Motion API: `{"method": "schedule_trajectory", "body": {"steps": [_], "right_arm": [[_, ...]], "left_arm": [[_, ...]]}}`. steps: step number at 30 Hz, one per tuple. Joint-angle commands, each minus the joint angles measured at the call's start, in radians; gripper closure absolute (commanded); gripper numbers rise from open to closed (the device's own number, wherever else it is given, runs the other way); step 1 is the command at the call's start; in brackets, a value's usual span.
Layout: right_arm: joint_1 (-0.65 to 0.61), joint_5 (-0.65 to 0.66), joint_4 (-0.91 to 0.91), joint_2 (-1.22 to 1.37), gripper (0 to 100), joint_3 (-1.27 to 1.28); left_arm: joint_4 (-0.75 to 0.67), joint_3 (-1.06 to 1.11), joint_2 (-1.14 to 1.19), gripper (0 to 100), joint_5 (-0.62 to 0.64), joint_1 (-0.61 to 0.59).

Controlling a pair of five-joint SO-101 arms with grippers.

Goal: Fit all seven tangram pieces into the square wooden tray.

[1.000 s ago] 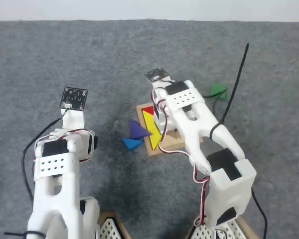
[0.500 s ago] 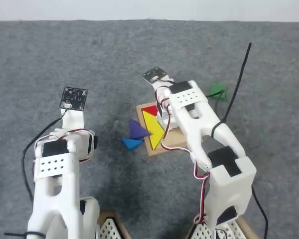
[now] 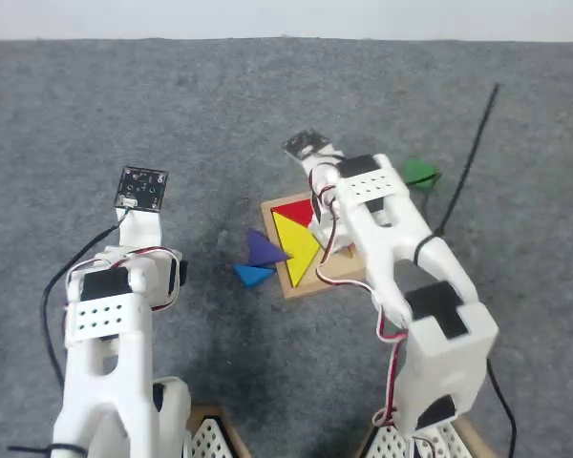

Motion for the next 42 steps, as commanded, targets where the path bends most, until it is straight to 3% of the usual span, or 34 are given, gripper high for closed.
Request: {"method": "schedule_trajectory", "body": {"steps": [1,15,25,29,33,42], "right_arm": [[0.015,0.014,-0.027,0.053,76.7,-0.064],[0.028,-0.015,-0.024,0.099,76.7,-0.259],[0.031,-0.041,-0.021,-0.217,74.5,-0.097],[0.081,-0.037,-0.065,-0.4,74.5,0.089],[0.211,-0.034,-0.186,-0.481,74.5,0.218],[0.358,0.017,-0.159,-0.217,74.3,0.028]], "left_arm": [[0.0,-0.012,-0.032,82,-0.012,0.002],[0.0,-0.012,-0.032,82,-0.012,0.002],[-0.002,-0.012,-0.032,82,-0.009,0.002],[-0.002,-0.013,-0.032,82,-0.009,0.002],[-0.002,-0.013,-0.032,82,-0.008,0.006],[0.0,-0.012,-0.026,82,-0.008,0.009]]}}
